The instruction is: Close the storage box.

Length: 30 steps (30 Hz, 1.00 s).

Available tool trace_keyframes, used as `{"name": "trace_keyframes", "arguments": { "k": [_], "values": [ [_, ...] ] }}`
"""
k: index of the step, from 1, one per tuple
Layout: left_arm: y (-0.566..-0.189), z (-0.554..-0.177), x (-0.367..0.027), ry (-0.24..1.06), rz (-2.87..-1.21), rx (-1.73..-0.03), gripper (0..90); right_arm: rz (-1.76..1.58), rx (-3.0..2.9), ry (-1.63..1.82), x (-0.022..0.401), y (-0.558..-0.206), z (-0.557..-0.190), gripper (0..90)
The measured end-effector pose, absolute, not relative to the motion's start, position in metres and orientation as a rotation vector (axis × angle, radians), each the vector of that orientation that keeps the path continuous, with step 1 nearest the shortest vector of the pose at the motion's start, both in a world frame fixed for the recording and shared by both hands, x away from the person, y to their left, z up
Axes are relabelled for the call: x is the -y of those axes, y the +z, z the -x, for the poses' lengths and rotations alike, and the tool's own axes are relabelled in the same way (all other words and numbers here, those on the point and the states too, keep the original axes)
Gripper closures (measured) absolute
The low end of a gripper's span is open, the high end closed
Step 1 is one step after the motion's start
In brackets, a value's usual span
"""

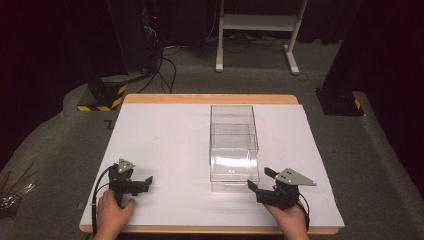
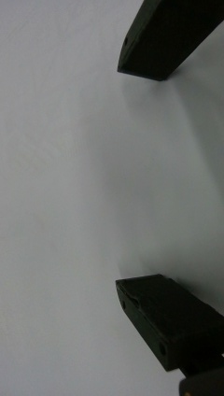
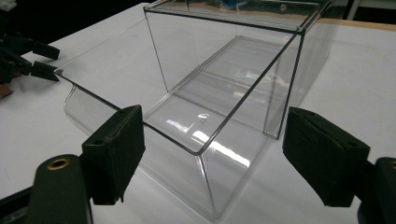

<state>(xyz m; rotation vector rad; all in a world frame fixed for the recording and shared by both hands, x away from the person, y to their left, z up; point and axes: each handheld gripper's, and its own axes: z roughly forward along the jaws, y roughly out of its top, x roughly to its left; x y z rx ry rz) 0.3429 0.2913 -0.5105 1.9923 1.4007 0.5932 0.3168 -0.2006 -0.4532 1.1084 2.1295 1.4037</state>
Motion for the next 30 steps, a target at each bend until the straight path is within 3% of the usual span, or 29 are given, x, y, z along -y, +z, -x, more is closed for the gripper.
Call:
{"name": "trace_keyframes", "arguments": {
  "k": [18,26,30],
  "values": [
    [-0.510,-0.343,-0.291,0.593,-1.992,-1.400,0.5,-1.121,-2.171,1.310,0.198,-0.466,-0.312,27.5],
    [-0.510,-0.343,-0.291,0.594,-1.993,-1.401,0.5,-1.120,-2.144,1.308,0.195,-0.466,-0.317,26.0],
    [-0.510,-0.343,-0.291,0.594,-1.993,-1.401,0.5,-1.124,-2.136,1.295,0.192,-0.466,-0.320,19.9]
  ]
}}
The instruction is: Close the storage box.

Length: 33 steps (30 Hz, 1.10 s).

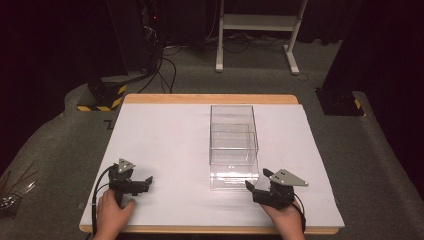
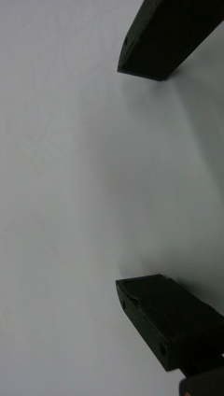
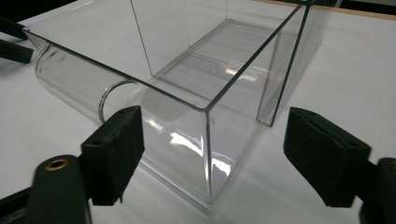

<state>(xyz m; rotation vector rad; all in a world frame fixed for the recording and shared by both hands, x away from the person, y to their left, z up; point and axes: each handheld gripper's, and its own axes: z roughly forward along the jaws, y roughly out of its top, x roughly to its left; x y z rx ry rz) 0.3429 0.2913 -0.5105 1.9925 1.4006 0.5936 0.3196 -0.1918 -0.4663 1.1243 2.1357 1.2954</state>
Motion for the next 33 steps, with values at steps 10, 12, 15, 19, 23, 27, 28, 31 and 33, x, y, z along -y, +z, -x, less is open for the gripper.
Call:
{"name": "trace_keyframes", "arguments": {
  "k": [10,12,15,19,23,27,28,31,33],
  "values": [
    [-0.510,-0.343,-0.291,0.593,-1.993,-1.400,0.5,-1.142,-2.115,1.265,0.189,-0.470,-0.329,16.0],
    [-0.511,-0.343,-0.291,0.594,-1.990,-1.401,0.5,-1.141,-2.113,1.259,0.189,-0.471,-0.330,15.7],
    [-0.510,-0.343,-0.291,0.594,-1.992,-1.401,0.5,-1.132,-2.114,1.254,0.187,-0.473,-0.333,15.0],
    [-0.510,-0.343,-0.292,0.594,-1.998,-1.399,0.5,-1.126,-2.102,1.248,0.186,-0.473,-0.337,14.8],
    [-0.510,-0.343,-0.292,0.593,-1.998,-1.399,0.5,-1.158,-2.091,1.259,0.184,-0.474,-0.345,14.0],
    [-0.510,-0.343,-0.292,0.593,-1.998,-1.399,0.5,-1.169,-2.079,1.256,0.181,-0.475,-0.351,12.4],
    [-0.510,-0.343,-0.292,0.593,-1.998,-1.399,0.5,-1.173,-2.078,1.252,0.180,-0.475,-0.352,12.4],
    [-0.510,-0.343,-0.292,0.593,-1.997,-1.399,0.5,-1.177,-2.075,1.247,0.179,-0.476,-0.355,12.3],
    [-0.510,-0.343,-0.292,0.594,-1.998,-1.399,0.5,-1.184,-2.070,1.247,0.179,-0.476,-0.358,12.3]
  ]
}}
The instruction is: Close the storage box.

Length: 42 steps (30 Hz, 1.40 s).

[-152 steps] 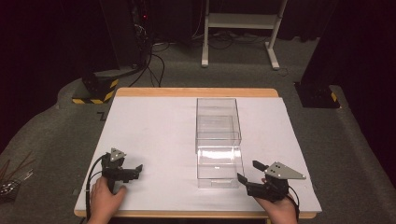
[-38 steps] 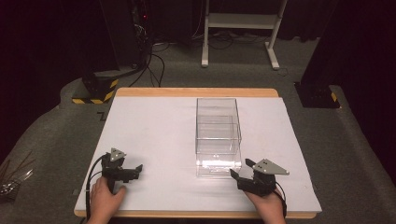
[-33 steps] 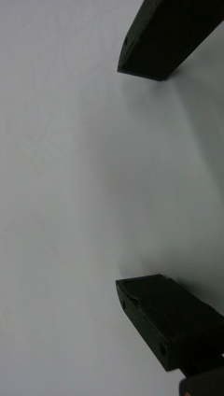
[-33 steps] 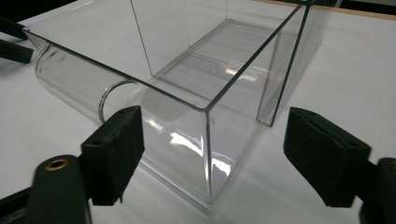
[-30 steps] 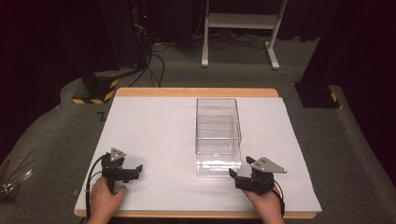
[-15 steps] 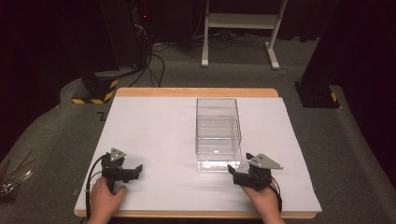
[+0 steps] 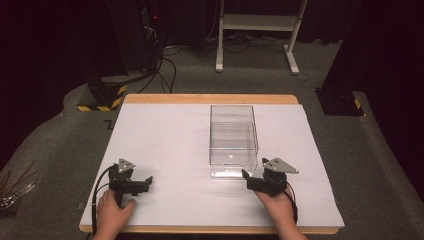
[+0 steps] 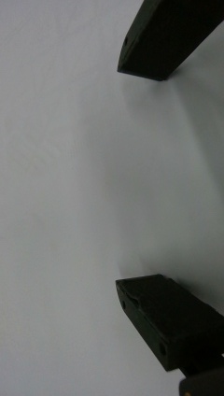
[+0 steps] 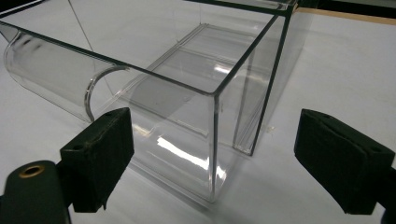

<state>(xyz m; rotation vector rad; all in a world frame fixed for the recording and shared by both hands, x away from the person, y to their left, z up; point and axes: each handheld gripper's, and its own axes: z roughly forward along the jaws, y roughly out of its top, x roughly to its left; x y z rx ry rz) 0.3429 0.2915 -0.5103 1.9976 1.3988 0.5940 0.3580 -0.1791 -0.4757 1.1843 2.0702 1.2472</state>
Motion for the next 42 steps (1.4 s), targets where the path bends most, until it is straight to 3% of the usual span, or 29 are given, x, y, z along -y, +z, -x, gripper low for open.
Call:
{"name": "trace_keyframes", "arguments": {
  "k": [42],
  "values": [
    [-0.510,-0.343,-0.291,0.594,-1.997,-1.399,0.5,-1.310,-1.995,1.217,0.169,-0.479,-0.416,11.6]
  ]
}}
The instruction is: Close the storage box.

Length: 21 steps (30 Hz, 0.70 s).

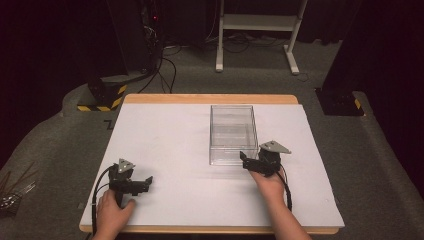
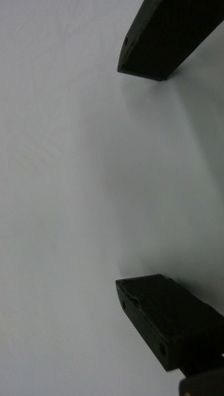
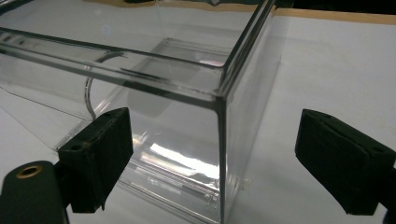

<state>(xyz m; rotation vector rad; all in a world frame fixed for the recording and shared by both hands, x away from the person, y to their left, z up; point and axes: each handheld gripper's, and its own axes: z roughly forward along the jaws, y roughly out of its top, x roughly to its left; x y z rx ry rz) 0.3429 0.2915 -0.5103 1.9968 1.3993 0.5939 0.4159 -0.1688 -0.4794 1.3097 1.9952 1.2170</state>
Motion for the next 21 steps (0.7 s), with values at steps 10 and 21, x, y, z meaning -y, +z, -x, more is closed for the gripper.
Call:
{"name": "trace_keyframes", "arguments": {
  "k": [10,21],
  "values": [
    [-0.5103,-0.3428,-0.2914,0.594,-1.997,-1.399,0.5,-1.331,-1.984,1.217,0.1682,-0.4792,-0.4219,11.4],
    [-0.5105,-0.3428,-0.2912,0.595,-1.993,-1.401,0.5,-1.313,-2.001,1.224,0.1693,-0.4757,-0.4145,14.7]
  ]
}}
